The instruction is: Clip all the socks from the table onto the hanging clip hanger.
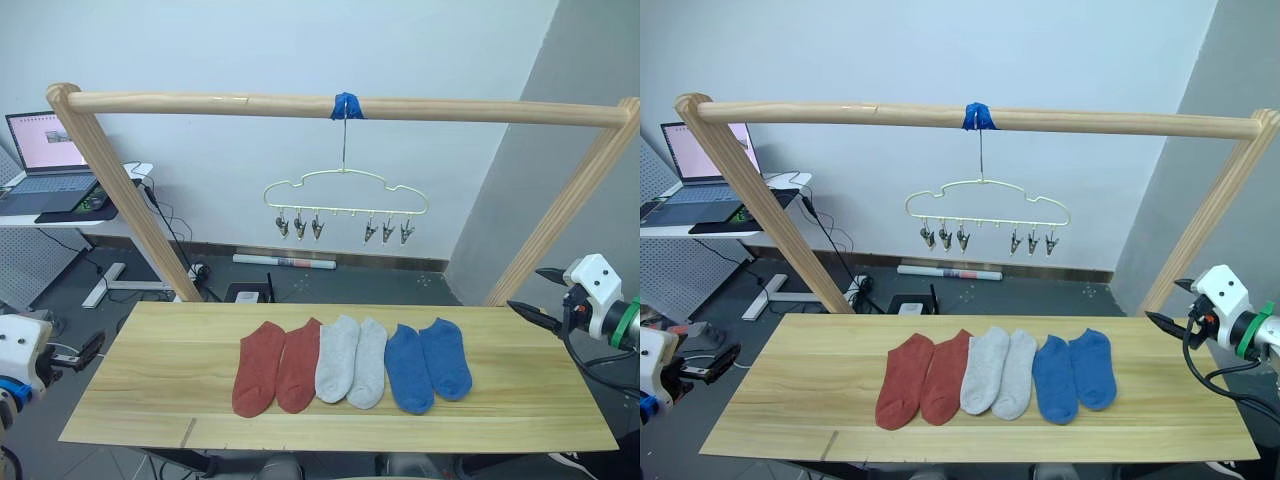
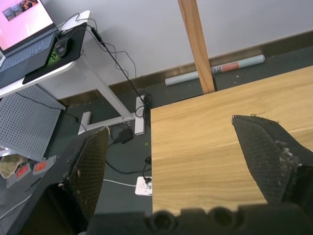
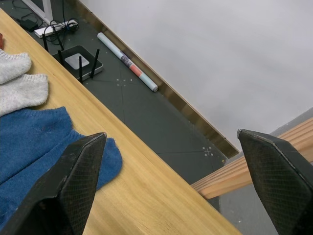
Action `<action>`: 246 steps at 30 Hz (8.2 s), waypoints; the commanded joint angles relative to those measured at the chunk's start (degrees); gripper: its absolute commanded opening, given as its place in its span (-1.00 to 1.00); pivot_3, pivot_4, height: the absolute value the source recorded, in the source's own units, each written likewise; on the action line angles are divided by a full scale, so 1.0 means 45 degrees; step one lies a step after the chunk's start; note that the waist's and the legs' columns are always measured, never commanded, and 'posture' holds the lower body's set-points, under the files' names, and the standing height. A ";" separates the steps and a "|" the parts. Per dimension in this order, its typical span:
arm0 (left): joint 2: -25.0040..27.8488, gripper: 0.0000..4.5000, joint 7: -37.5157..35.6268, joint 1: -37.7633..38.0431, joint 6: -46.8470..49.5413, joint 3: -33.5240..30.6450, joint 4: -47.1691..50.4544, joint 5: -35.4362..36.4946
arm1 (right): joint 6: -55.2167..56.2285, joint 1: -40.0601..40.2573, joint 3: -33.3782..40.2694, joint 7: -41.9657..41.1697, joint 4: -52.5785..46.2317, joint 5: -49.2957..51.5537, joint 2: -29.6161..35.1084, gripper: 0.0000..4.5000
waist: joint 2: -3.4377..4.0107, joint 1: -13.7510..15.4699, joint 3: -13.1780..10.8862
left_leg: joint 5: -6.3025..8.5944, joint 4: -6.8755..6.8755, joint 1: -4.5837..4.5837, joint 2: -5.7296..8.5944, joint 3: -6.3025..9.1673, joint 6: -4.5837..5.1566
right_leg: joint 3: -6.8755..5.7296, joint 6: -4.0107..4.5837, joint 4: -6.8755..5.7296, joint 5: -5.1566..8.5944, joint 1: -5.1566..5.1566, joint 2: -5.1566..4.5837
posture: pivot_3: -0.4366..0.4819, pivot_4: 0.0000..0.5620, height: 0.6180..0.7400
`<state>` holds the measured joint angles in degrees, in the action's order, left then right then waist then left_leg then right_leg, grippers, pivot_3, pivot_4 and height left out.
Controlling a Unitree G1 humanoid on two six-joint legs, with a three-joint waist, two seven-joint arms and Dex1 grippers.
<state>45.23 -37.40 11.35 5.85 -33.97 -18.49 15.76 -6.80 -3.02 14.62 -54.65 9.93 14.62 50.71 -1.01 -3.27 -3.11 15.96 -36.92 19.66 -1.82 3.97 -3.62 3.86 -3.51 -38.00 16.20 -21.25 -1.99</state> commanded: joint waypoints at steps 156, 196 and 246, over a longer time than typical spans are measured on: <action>-0.4243 -0.99 0.1806 -0.7005 0.1761 0.4403 0.5630 0.1676 | -0.1269 -0.1818 -0.3240 0.7911 0.1506 -0.1805 -0.7159 1.00 | -0.0123 -0.1006 -0.2995 | 0.0002 0.0004 0.0304 0.0016 0.0051 0.0000 | 0.0012 -0.0056 0.0053 -0.0117 -0.0249 -0.0008 | -0.34 0.07 0.88; -0.3955 -1.00 0.0989 -0.7501 0.3294 0.4568 0.5721 0.2749 | 0.0037 -0.7575 -0.8337 0.6037 0.1564 -0.4530 -1.1439 -0.99 | -0.0134 -0.1052 -0.3166 | -0.0020 -0.0018 0.0552 0.0021 0.0086 -0.0057 | -0.0023 -0.0041 -0.0007 -0.0137 -0.0522 -0.0037 | -0.36 0.01 0.88; -0.4292 -1.00 0.1679 -0.7177 0.4112 0.4317 0.6220 0.3388 | -0.0230 -0.9714 -0.6924 0.5908 0.4252 -0.3468 -1.3607 -0.99 | -0.0143 -0.1067 -0.3158 | -0.0057 -0.0068 0.0614 0.0020 0.0081 -0.0111 | -0.0023 -0.0022 -0.0218 -0.0148 -0.0659 -0.0033 | -0.32 -0.04 0.88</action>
<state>25.98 -30.53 -21.44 23.50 -13.30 8.56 30.41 -7.53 -46.39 -16.92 -28.26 29.86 -2.50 -7.47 -1.65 -8.07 -17.32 15.70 -37.23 22.43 -1.73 4.33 -4.12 3.76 -3.61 -38.98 15.53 -24.22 -2.14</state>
